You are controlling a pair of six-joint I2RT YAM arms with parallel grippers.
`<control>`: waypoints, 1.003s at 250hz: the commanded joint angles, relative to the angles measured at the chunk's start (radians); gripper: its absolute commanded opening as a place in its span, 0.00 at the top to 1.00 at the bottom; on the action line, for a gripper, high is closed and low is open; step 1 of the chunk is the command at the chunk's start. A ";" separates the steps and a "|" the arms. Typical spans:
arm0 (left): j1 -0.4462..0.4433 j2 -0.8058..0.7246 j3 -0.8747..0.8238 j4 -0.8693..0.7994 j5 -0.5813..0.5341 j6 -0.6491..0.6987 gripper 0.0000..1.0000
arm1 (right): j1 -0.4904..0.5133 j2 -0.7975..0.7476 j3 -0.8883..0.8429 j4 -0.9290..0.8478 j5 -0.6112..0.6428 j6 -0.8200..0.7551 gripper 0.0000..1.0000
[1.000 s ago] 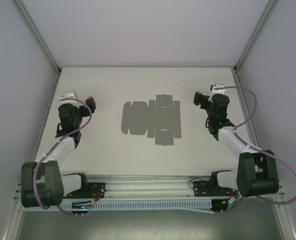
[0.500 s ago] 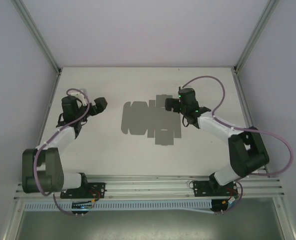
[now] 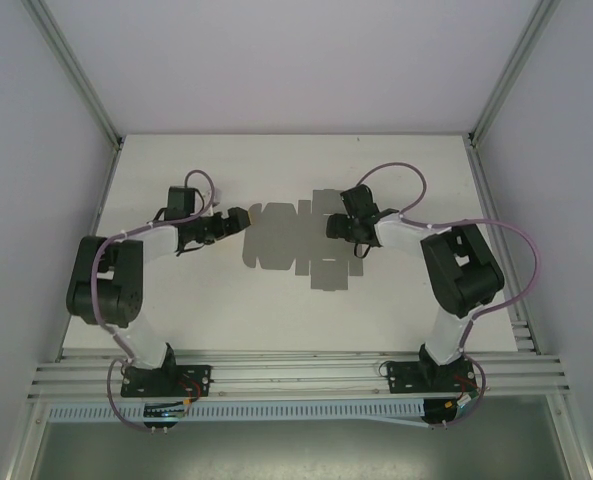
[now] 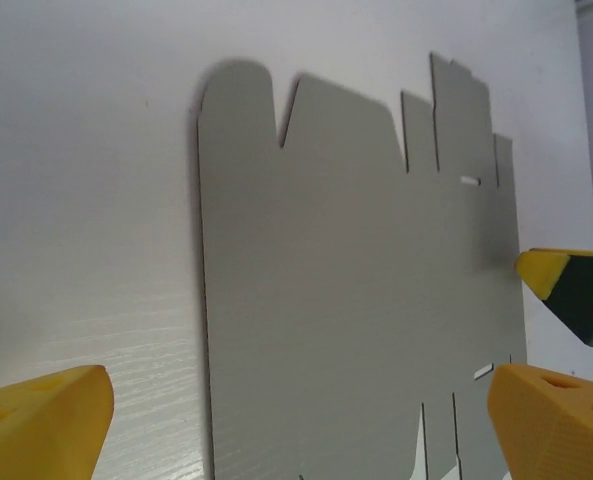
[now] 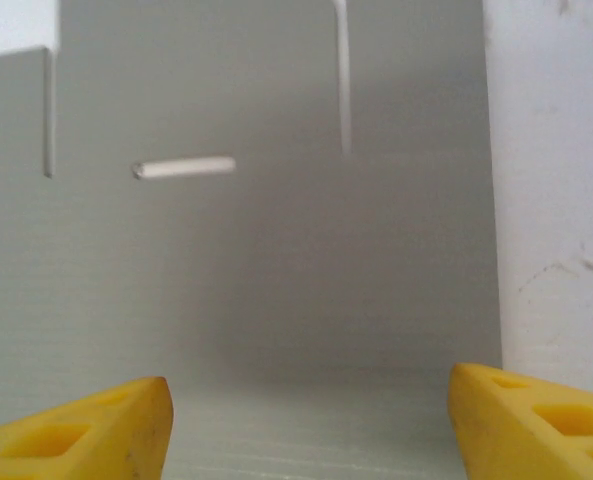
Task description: Assemble paper box
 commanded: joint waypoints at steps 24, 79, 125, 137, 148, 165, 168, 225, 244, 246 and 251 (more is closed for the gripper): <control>-0.058 0.087 0.087 -0.110 0.083 0.059 0.04 | -0.044 0.072 -0.008 -0.013 -0.049 0.058 0.31; -0.093 0.164 0.132 -0.152 0.121 0.078 0.06 | -0.056 0.087 -0.078 0.091 -0.120 0.059 0.33; -0.106 0.157 0.129 -0.108 0.187 0.044 0.07 | -0.057 0.110 -0.098 0.117 -0.130 0.064 0.36; -0.105 0.132 0.125 -0.109 0.185 0.035 0.09 | -0.059 0.110 -0.106 0.122 -0.132 0.069 0.36; -0.106 0.099 0.122 -0.133 0.148 0.038 0.09 | -0.060 0.110 -0.113 0.121 -0.126 0.076 0.37; -0.106 0.051 0.134 -0.221 0.018 0.054 0.08 | -0.064 0.111 -0.120 0.120 -0.123 0.079 0.37; -0.105 0.045 0.139 -0.239 -0.006 0.061 0.08 | -0.065 0.113 -0.119 0.119 -0.123 0.078 0.37; -0.106 0.054 0.184 -0.374 -0.199 0.061 0.07 | -0.065 0.101 -0.129 0.102 -0.109 0.058 0.39; -0.105 0.098 0.217 -0.393 -0.190 0.056 0.09 | -0.065 0.102 -0.131 0.107 -0.109 0.061 0.39; -0.105 0.101 0.218 -0.393 -0.192 0.058 0.09 | -0.065 0.103 -0.131 0.108 -0.110 0.061 0.39; -0.105 0.109 0.222 -0.393 -0.200 0.060 0.09 | -0.065 0.104 -0.132 0.110 -0.113 0.062 0.39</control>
